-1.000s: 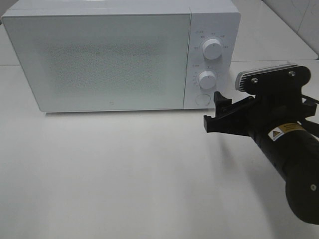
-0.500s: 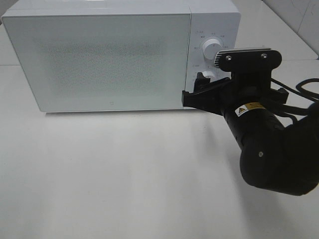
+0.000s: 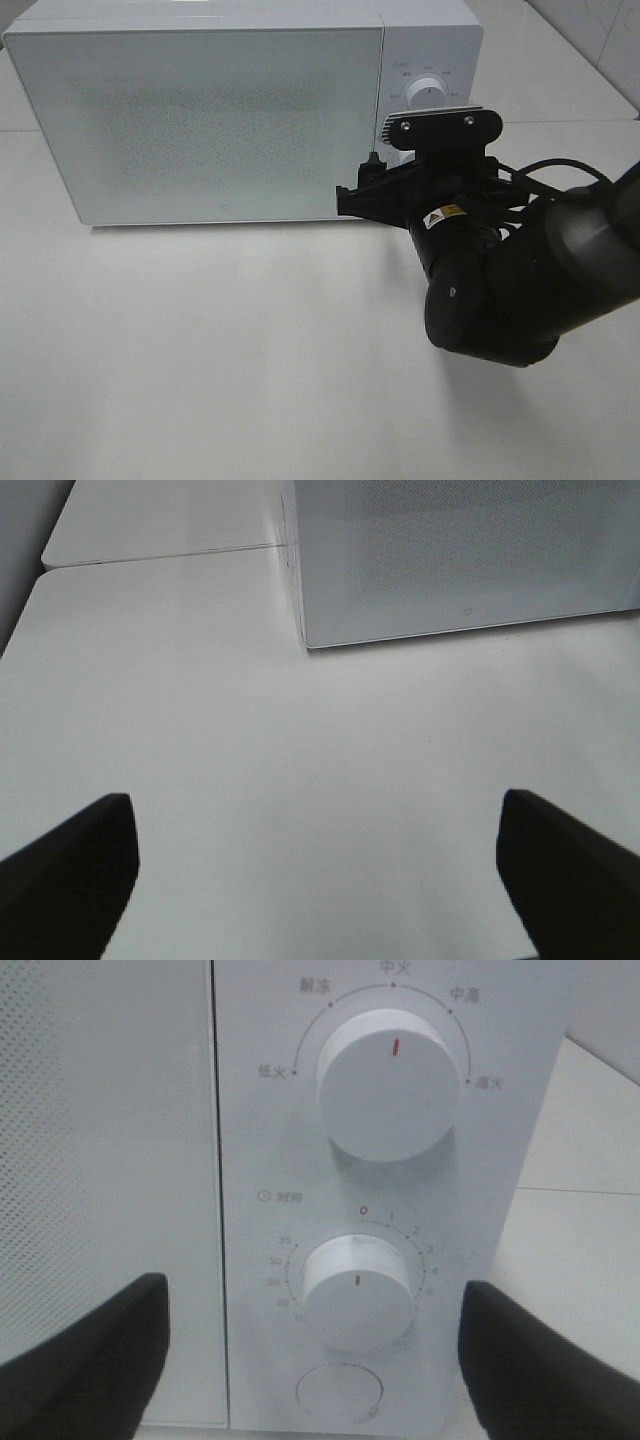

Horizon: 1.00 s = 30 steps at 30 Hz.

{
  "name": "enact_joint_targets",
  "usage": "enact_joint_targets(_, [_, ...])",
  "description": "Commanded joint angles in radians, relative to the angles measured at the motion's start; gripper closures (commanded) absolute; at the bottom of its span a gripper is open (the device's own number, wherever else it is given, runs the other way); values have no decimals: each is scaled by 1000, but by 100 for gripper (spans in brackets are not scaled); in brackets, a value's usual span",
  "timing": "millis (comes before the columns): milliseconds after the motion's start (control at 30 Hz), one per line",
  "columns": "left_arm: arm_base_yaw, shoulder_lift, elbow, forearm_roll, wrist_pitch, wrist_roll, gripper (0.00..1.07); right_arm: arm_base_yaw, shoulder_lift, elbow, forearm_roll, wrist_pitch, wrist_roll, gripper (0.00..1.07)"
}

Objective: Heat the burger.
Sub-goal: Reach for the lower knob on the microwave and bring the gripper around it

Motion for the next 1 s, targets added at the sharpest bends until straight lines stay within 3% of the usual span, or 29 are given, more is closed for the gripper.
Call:
enact_joint_targets(33, [2, -24, 3, -9, -3, 1, 17, -39, 20, -26, -35, -14, -15, 31])
enact_joint_targets(1000, [2, -24, 3, -10, -3, 1, 17, -126, 113, -95, -117, -14, 29, 31])
